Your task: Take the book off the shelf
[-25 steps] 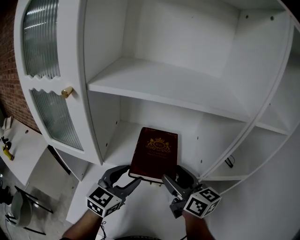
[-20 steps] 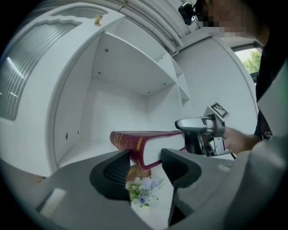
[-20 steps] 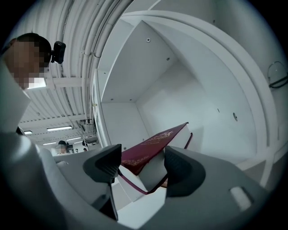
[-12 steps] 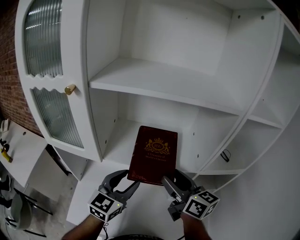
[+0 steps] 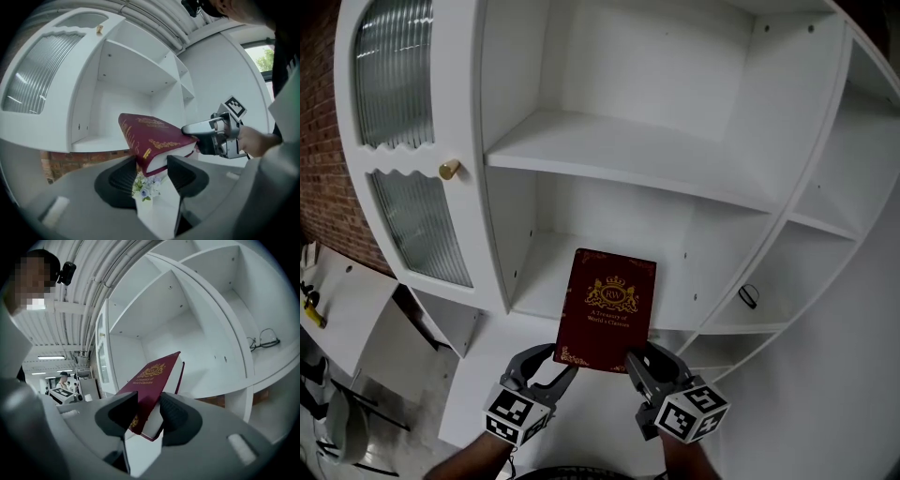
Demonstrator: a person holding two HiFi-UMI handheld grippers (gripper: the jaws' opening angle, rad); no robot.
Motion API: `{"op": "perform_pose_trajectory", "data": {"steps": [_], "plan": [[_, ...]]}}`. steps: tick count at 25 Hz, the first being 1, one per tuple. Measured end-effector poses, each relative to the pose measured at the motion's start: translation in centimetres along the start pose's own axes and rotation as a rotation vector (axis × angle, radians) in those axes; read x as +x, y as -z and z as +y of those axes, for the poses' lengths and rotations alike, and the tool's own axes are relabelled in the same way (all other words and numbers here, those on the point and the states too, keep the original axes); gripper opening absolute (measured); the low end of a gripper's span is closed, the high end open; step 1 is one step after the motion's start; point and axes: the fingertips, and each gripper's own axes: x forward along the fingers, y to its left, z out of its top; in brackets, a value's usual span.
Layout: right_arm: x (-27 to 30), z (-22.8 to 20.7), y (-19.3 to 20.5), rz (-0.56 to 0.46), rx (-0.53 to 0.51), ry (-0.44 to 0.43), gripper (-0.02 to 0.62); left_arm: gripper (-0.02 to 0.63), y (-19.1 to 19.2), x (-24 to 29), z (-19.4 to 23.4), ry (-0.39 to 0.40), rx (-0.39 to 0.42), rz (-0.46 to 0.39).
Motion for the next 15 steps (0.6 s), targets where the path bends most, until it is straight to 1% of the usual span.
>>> {"op": "perform_pose_trajectory", "data": {"steps": [3, 8, 15], "plan": [[-0.3, 0.7, 0.0, -0.004, -0.011, 0.009, 0.158, 0.215, -0.1, -0.6, -0.1, 0.014, -0.011, 0.008], [-1.0, 2.7, -0.4, -0.039, -0.049, 0.017, 0.158, 0.215, -0.5, -2.2, 0.0, 0.006, 0.011, 0.001], [-3.0, 5.6, -1.1, -0.101, -0.068, 0.014, 0.16, 0.215, -2.0, -5.0, -0.9, 0.044, 0.046, -0.033]]}}
